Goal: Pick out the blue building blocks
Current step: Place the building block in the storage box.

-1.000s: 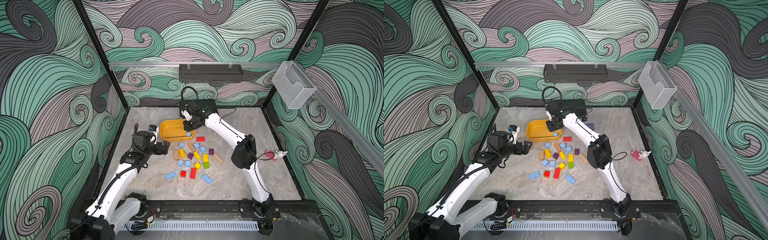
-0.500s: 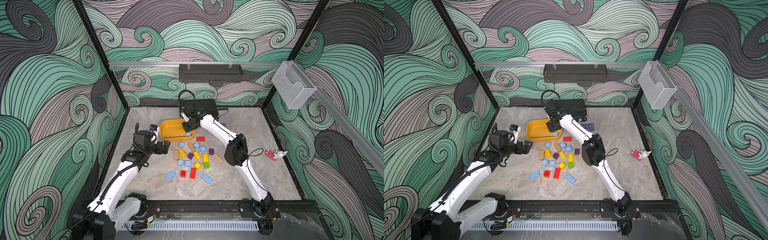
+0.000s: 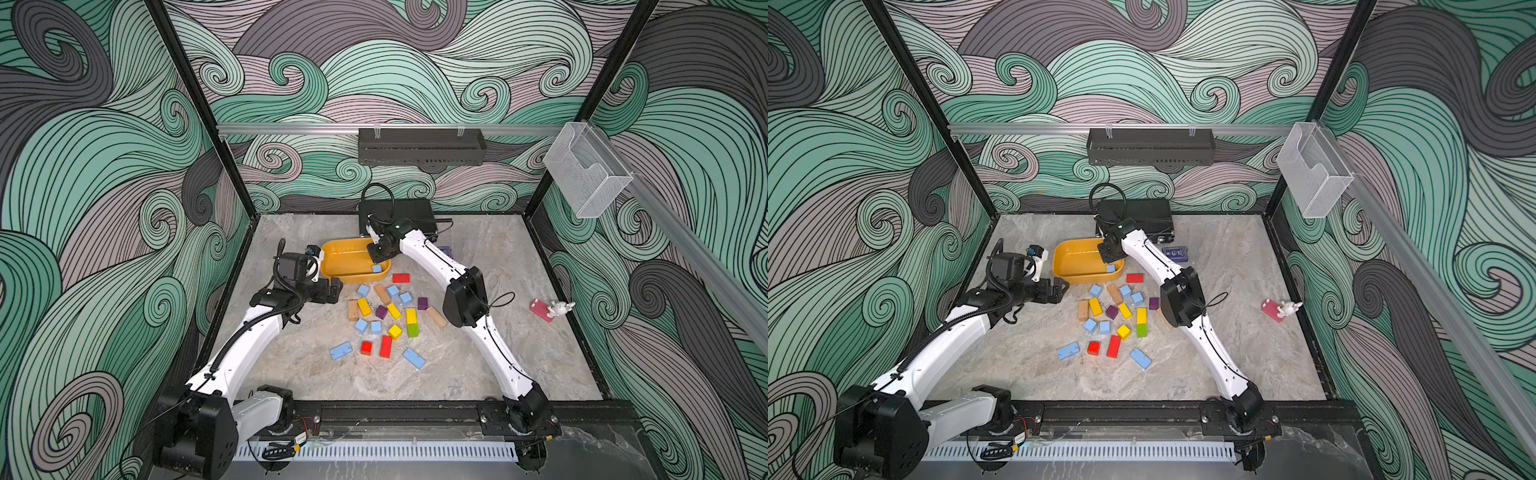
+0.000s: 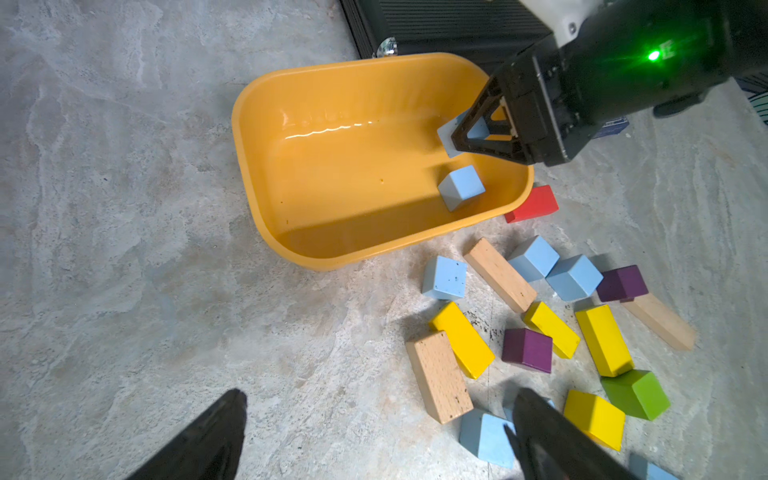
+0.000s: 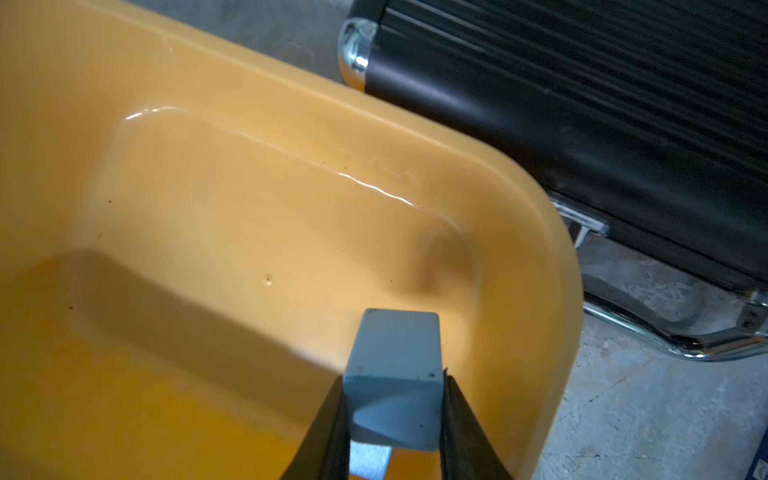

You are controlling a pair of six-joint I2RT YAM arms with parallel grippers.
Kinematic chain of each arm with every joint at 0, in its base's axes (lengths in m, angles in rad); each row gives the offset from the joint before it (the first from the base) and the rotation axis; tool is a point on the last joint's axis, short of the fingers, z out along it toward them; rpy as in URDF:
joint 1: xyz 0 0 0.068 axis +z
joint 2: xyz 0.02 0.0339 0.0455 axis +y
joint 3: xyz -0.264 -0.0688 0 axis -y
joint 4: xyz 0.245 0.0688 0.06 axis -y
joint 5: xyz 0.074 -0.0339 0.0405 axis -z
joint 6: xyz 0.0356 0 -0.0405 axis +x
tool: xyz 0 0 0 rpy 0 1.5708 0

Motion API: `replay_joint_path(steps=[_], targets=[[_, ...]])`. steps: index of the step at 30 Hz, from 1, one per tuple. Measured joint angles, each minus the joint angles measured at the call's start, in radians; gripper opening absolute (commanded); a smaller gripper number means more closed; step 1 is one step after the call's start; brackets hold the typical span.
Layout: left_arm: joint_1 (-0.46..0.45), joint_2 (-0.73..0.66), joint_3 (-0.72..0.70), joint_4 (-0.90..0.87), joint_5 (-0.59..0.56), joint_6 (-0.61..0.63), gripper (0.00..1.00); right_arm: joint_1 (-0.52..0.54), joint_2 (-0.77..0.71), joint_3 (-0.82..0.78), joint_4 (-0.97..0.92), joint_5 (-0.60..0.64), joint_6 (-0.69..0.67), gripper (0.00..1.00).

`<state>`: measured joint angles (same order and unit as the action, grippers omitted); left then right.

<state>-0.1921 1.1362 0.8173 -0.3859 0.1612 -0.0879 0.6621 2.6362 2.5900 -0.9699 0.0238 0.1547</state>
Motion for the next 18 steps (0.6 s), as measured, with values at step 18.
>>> replay_joint_path(steps=[18], targets=[[0.0,-0.105,-0.021,-0.019,0.035,0.029,0.99,0.001,0.0,0.001,0.001,-0.008,0.035,0.51]])
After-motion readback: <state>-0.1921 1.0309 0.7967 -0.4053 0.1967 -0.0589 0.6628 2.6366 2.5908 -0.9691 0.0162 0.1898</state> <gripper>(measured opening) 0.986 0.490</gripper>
